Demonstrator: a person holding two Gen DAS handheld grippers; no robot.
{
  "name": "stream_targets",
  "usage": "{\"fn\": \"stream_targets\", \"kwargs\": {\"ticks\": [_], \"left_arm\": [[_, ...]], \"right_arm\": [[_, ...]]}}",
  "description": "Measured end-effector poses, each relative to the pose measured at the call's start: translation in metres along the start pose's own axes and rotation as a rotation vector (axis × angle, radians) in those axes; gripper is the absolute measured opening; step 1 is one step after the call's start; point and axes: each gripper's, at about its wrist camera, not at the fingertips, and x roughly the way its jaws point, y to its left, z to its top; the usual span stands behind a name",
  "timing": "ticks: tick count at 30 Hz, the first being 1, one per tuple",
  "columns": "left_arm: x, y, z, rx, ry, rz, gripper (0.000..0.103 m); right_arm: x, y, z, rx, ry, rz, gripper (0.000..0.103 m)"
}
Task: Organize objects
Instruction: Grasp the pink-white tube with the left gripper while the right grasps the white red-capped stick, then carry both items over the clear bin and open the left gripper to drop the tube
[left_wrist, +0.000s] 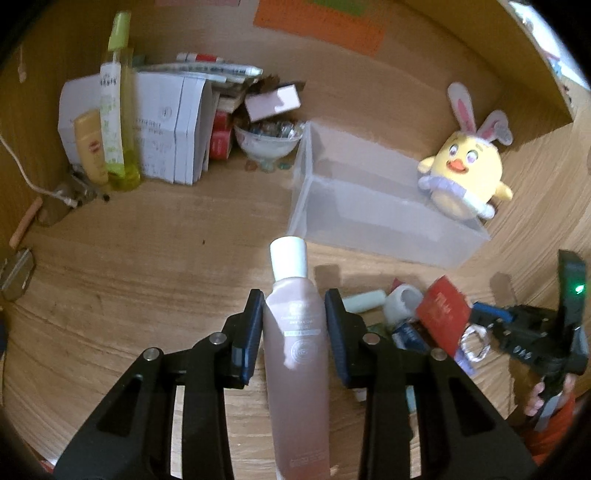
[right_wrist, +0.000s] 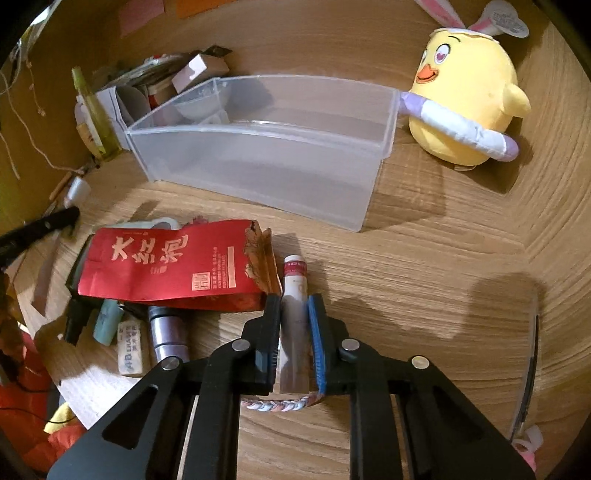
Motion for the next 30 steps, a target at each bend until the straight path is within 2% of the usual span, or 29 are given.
{"fn": "stream_targets", "kwargs": {"ticks": [4, 9, 15, 22, 30], "left_arm": [[-0.009, -0.005, 0.010, 0.006, -0.039, -0.012, 0.033], [-0.020, -0.014, 0.021, 0.031, -0.084, -0.020, 0.033], [-0.028, -0.023, 0.034, 0.050, -0.123, -0.030, 0.033], [-0.030, -0.035, 0.048, 0.069, -0.151, -0.056, 0.033], [-0.023, -0.048, 0.066, 0.098, -0.151, -0.047, 0.033]], "right_arm": [[0.009, 0.004, 0.001, -0.034, 0.020, -0.024, 0.014], [0.008, 0.002, 0.001, -0.020, -0.008, -0.035, 0.014], [-0.021, -0.004, 0.008, 0.016, -0.109, -0.046, 0.014], [-0.047, -0.006, 0.023, 0.070, -0.220, 0.002, 0.014], [-0.061, 0.008, 0.050, 0.053, -0.317, 0.023, 0.014]]}}
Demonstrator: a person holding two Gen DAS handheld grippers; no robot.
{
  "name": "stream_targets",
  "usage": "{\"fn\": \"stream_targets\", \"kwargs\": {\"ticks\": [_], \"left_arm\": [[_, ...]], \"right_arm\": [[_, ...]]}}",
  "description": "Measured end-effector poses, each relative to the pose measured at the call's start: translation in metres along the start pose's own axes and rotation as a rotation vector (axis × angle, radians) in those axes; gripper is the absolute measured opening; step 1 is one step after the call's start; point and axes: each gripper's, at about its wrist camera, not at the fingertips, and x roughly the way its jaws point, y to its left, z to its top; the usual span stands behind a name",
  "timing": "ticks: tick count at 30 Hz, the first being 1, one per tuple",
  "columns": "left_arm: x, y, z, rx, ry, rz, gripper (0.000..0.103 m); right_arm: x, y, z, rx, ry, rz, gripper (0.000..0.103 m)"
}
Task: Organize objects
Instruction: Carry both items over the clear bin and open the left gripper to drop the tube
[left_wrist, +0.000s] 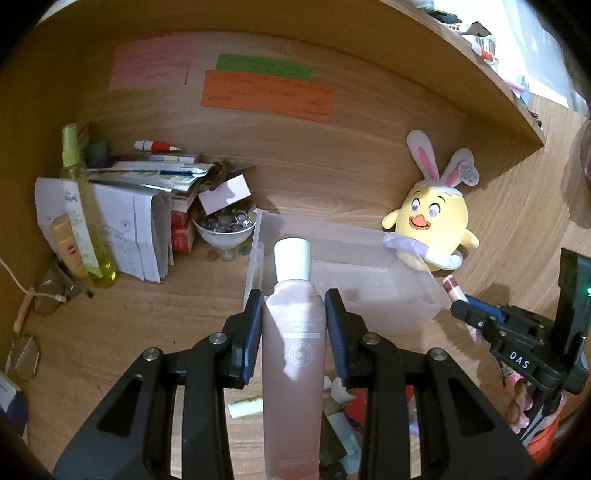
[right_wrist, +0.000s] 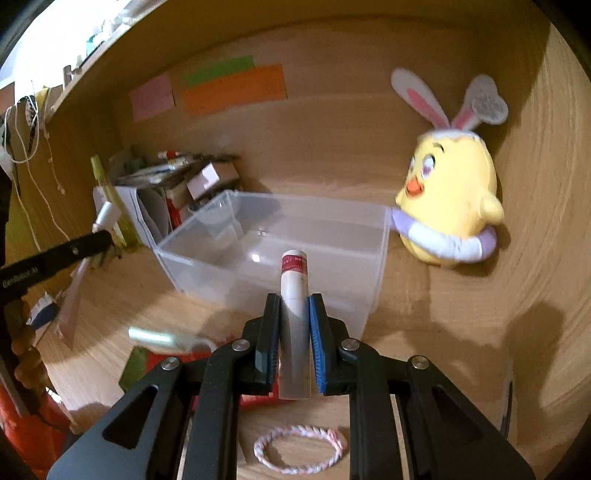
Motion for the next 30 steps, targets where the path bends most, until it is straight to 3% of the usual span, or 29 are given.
{"fn": "stream_targets", "kwargs": {"ticks": [14, 30], "left_arm": [[0.028, -0.005, 0.032, 0.034, 0.018, 0.012, 0.033], [0.076, -0.004, 0.062, 0.005, 0.097, -0.043, 0.033]], "right_arm": [[0.026, 0.002, 0.044, -0.033, -0.031, 0.028, 0.014], [0.065, -0.001, 0.078, -0.072, -0.002, -0.027, 0.014]]}}
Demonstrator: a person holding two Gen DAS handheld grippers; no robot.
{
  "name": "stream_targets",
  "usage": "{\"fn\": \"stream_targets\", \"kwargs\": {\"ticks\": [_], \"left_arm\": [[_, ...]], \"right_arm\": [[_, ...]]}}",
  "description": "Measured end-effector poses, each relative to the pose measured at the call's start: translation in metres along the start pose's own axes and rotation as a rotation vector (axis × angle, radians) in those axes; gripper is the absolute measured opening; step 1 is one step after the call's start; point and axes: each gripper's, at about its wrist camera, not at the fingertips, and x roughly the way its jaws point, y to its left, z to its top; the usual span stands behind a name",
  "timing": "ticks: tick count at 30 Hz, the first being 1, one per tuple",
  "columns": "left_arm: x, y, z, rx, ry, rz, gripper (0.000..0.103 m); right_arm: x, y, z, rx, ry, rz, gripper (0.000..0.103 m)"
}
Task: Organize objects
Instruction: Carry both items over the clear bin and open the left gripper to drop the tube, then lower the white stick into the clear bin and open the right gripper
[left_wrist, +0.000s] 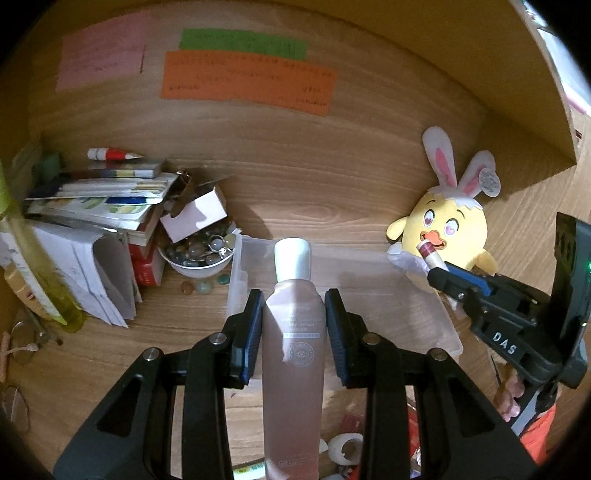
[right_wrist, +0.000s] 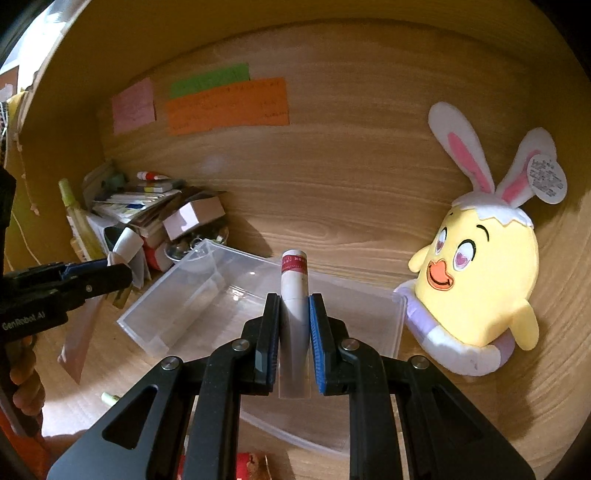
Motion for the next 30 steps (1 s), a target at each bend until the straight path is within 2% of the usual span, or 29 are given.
{"fn": "stream_targets", "kwargs": {"ticks": [9, 17, 19, 23, 27, 30], "left_arm": [[0.014, -0.006, 0.013, 0.035, 0.005, 0.025, 0.029], [0.042, 0.003, 0.009, 0.020, 0.060, 0.044, 0.029], [0.039, 0.003, 0.009, 0.024, 0.055, 0.032, 0.029], [0.025, -0.004, 0.009, 0.065, 0.021, 0.054, 0.029], [0.019, -0.006, 0.002, 0.087, 0.039, 0.059, 0.029], [0.019, -0.001, -0.005, 0.077, 0.064, 0.043, 0.034]], "right_arm": [[0.029, -0.008, -0.008, 0.018, 0.054, -0.010, 0.014], [0.054, -0.014, -0.023, 0.019, 0.130, -0.018, 0.014], [0.058, -0.014, -0.025, 0.015, 0.147, -0.019, 0.014], [0.063, -0.012, -0.027, -0.009, 0.175, -0.039, 0.014], [0.068, -0.008, -0.029, -0.031, 0.201, -0.043, 0.014], [0.070, -0.003, -0.030, -0.053, 0.211, -0.059, 0.014]]}}
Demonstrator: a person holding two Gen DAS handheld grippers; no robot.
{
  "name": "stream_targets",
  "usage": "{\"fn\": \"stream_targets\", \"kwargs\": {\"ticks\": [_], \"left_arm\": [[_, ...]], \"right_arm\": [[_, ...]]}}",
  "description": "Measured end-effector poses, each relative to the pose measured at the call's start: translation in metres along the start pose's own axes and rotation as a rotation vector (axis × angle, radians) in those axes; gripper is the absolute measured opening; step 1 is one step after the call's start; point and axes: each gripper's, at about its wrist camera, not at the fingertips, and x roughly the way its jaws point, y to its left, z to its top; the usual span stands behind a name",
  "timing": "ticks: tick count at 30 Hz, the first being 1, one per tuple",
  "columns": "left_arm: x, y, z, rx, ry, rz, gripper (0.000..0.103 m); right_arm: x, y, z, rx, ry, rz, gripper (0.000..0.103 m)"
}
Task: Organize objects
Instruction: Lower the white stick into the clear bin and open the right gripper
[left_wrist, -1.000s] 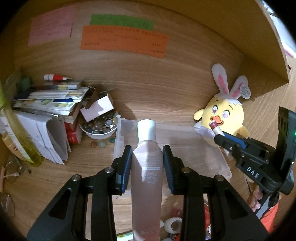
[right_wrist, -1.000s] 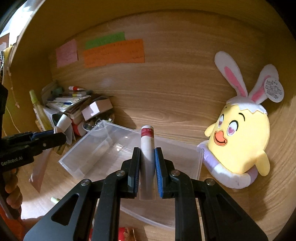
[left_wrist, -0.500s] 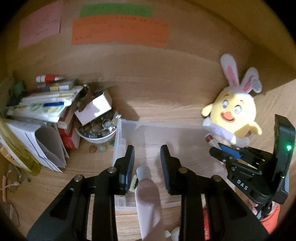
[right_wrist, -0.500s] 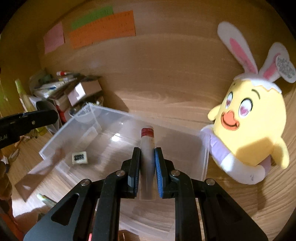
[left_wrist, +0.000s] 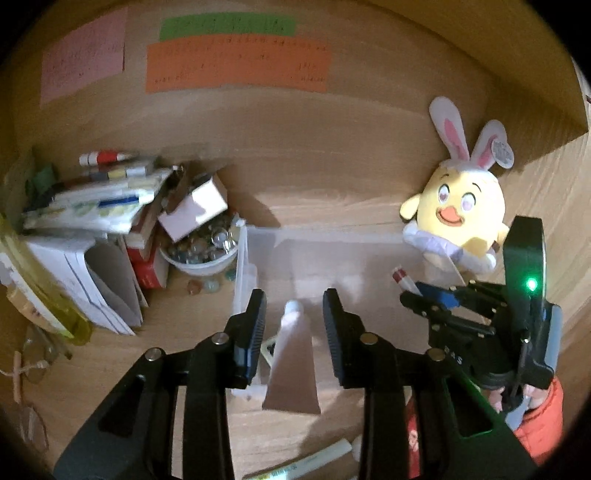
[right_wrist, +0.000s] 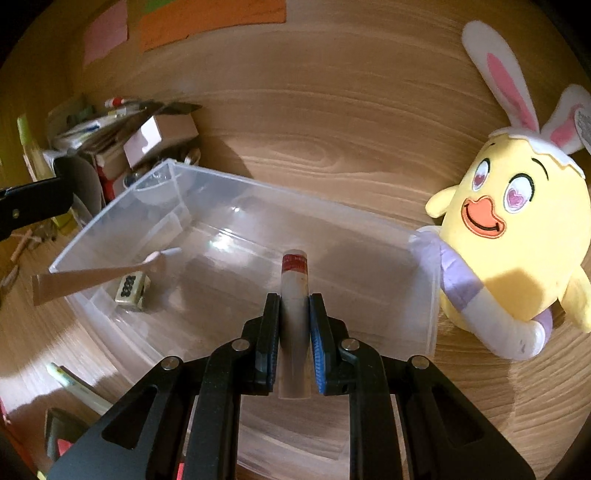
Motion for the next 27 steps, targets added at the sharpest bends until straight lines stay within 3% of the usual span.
{"fn": "stream_targets", "kwargs": {"ticks": [9, 14, 17, 19, 27], "left_arm": [[-0.016, 0.011, -0.022, -0.001, 0.001, 0.008, 0.059], [-0.024, 0.011, -0.030, 0.016, 0.007, 0.008, 0.059], [-0.029, 0.010, -0.036, 0.025, 0.011, 0.010, 0.062], [-0.032, 0.010, -0.040, 0.026, 0.007, 0.014, 0.075], [-0.041, 0.013, -0.060, 0.046, 0.019, 0.033, 0.079]], "right_arm": [[0.008, 0.004, 0.001, -0.017, 0.033, -0.023, 0.014], [0.008, 0.004, 0.001, -0.004, 0.048, -0.018, 0.015], [0.004, 0.005, 0.001, -0.010, 0.032, -0.024, 0.025], [-0.002, 0.007, 0.001, -0.019, 0.013, -0.032, 0.035], [-0.040, 0.012, -0.003, -0.035, -0.064, -0.031, 0.055]]}}
